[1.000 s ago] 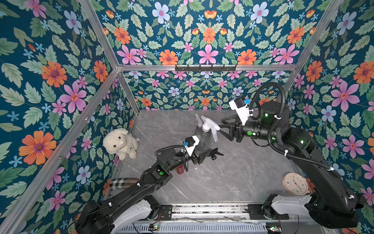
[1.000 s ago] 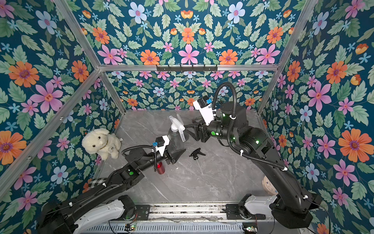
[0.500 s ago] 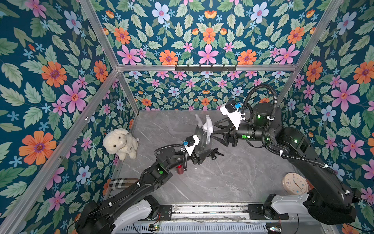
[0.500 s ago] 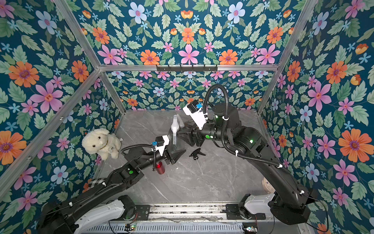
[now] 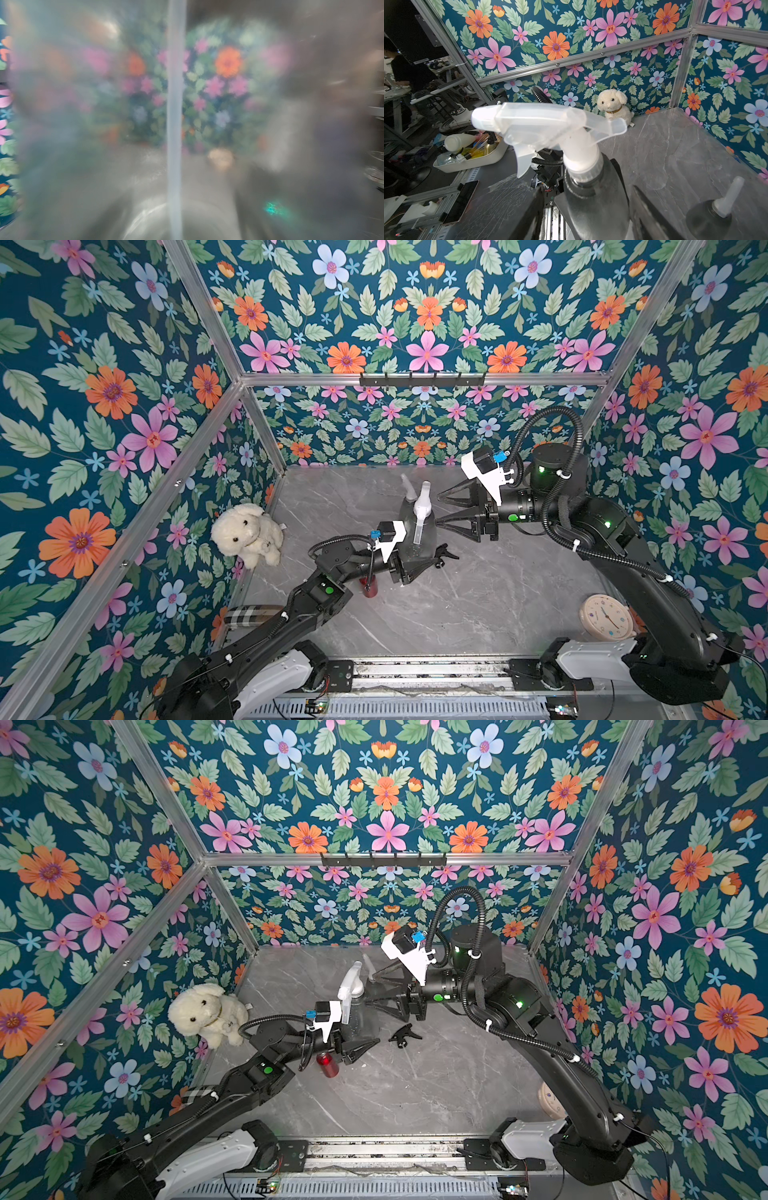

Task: Attach spray nozzles to spray bottles
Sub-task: Screw the spray nozzle on the spray bottle.

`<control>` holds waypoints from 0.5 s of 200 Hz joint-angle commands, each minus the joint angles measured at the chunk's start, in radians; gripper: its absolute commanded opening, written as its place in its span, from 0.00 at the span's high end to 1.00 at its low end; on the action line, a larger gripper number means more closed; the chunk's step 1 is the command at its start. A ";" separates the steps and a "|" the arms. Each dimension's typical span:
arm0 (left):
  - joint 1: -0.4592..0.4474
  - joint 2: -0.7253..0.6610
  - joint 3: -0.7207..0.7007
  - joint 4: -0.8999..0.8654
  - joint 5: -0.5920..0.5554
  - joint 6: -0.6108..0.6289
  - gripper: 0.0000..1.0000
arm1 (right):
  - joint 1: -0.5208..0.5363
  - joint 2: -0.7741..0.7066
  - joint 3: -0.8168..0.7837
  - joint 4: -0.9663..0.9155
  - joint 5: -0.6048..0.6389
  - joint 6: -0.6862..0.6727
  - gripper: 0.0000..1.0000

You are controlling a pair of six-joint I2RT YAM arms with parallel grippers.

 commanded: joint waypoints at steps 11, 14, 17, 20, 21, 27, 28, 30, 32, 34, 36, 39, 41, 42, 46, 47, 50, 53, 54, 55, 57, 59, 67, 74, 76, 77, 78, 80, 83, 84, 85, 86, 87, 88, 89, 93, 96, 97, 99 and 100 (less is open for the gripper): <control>0.004 0.018 0.005 0.093 0.098 -0.052 1.00 | -0.006 0.025 0.026 0.030 -0.096 -0.029 0.37; 0.006 0.020 0.005 0.097 0.103 -0.053 1.00 | -0.007 0.029 0.029 0.029 -0.101 -0.028 0.37; 0.006 0.023 0.004 0.101 0.109 -0.057 1.00 | -0.008 0.032 0.034 0.028 -0.107 -0.030 0.37; 0.006 0.025 0.004 0.103 0.116 -0.062 1.00 | -0.008 0.036 0.037 0.024 -0.114 -0.031 0.37; 0.006 0.027 0.005 0.106 0.117 -0.062 1.00 | -0.008 0.037 0.039 0.023 -0.116 -0.032 0.37; 0.007 0.029 0.005 0.111 0.124 -0.068 1.00 | -0.009 0.046 0.049 0.017 -0.129 -0.033 0.37; 0.006 0.030 0.006 0.111 0.124 -0.069 1.00 | -0.008 0.048 0.049 0.016 -0.130 -0.034 0.37; 0.006 0.032 0.006 0.113 0.128 -0.069 1.00 | -0.008 0.051 0.052 0.015 -0.133 -0.034 0.37; 0.007 0.034 0.006 0.113 0.129 -0.069 1.00 | -0.008 0.053 0.055 0.013 -0.137 -0.034 0.37; 0.007 0.034 0.006 0.113 0.130 -0.071 1.00 | -0.008 0.057 0.056 0.012 -0.141 -0.034 0.37; 0.007 0.035 0.006 0.114 0.132 -0.071 1.00 | -0.008 0.060 0.059 0.011 -0.143 -0.034 0.37; 0.007 0.037 0.007 0.114 0.133 -0.071 1.00 | -0.009 0.064 0.062 0.010 -0.147 -0.034 0.37; 0.007 0.038 0.008 0.114 0.133 -0.071 1.00 | -0.008 0.067 0.063 0.011 -0.150 -0.032 0.37; 0.007 0.038 0.008 0.113 0.133 -0.071 1.00 | -0.008 0.067 0.064 0.011 -0.151 -0.032 0.37; 0.007 0.039 0.008 0.114 0.133 -0.071 1.00 | -0.008 0.071 0.065 0.013 -0.153 -0.031 0.37; 0.007 0.040 0.008 0.114 0.133 -0.071 1.00 | -0.008 0.072 0.065 0.013 -0.155 -0.031 0.37; 0.007 0.040 0.008 0.114 0.133 -0.071 1.00 | -0.008 0.075 0.066 0.014 -0.159 -0.030 0.37; 0.007 0.041 0.007 0.114 0.133 -0.071 1.00 | -0.009 0.078 0.067 0.014 -0.163 -0.029 0.38; 0.008 0.041 0.007 0.114 0.133 -0.071 1.00 | -0.008 0.079 0.067 0.014 -0.164 -0.029 0.38; 0.009 0.041 0.008 0.114 0.133 -0.071 1.00 | -0.009 0.080 0.068 0.014 -0.165 -0.029 0.38; 0.009 0.041 0.008 0.114 0.133 -0.071 1.00 | -0.008 0.081 0.069 0.014 -0.166 -0.028 0.38; 0.009 0.042 0.008 0.113 0.133 -0.071 1.00 | -0.009 0.084 0.070 0.015 -0.166 -0.028 0.38; 0.009 0.044 0.007 0.114 0.133 -0.070 1.00 | -0.008 0.089 0.071 0.016 -0.166 -0.026 0.40; 0.009 0.045 0.008 0.114 0.133 -0.069 1.00 | -0.009 0.092 0.074 0.019 -0.168 -0.022 0.41; 0.009 0.045 0.008 0.114 0.133 -0.069 1.00 | -0.008 0.094 0.074 0.020 -0.166 -0.021 0.41; 0.009 0.045 0.008 0.115 0.133 -0.069 1.00 | -0.008 0.094 0.073 0.021 -0.165 -0.020 0.42; 0.010 0.045 0.008 0.114 0.134 -0.069 1.00 | -0.009 0.094 0.073 0.023 -0.165 -0.019 0.42; 0.010 0.047 0.008 0.115 0.134 -0.069 1.00 | -0.009 0.094 0.072 0.025 -0.164 -0.017 0.42; 0.011 0.047 0.008 0.115 0.136 -0.069 1.00 | -0.008 0.094 0.071 0.026 -0.164 -0.017 0.43; 0.011 0.048 0.008 0.114 0.136 -0.069 1.00 | -0.009 0.094 0.071 0.027 -0.164 -0.017 0.43; 0.011 0.048 0.008 0.115 0.137 -0.069 1.00 | -0.009 0.094 0.071 0.028 -0.164 -0.017 0.43; 0.011 0.049 0.008 0.115 0.138 -0.069 1.00 | -0.009 0.094 0.071 0.028 -0.164 -0.017 0.43; 0.011 0.048 0.008 0.116 0.137 -0.070 1.00 | -0.009 0.094 0.070 0.028 -0.164 -0.017 0.43; 0.011 0.050 0.008 0.115 0.137 -0.070 1.00 | -0.008 0.094 0.070 0.029 -0.164 -0.017 0.44; 0.011 0.050 0.008 0.115 0.137 -0.070 1.00 | -0.008 0.095 0.069 0.030 -0.164 -0.015 0.44; 0.010 0.052 0.009 0.116 0.138 -0.070 1.00 | -0.008 0.096 0.070 0.034 -0.164 -0.012 0.45; 0.011 0.053 0.009 0.116 0.138 -0.071 1.00 | -0.008 0.096 0.069 0.036 -0.164 -0.010 0.45; 0.011 0.053 0.008 0.115 0.138 -0.071 1.00 | -0.008 0.096 0.069 0.036 -0.165 -0.010 0.46; 0.011 0.054 0.009 0.115 0.138 -0.071 1.00 | -0.009 0.097 0.069 0.036 -0.166 -0.009 0.46; 0.011 0.054 0.008 0.116 0.138 -0.071 1.00 | -0.009 0.097 0.069 0.038 -0.166 -0.008 0.46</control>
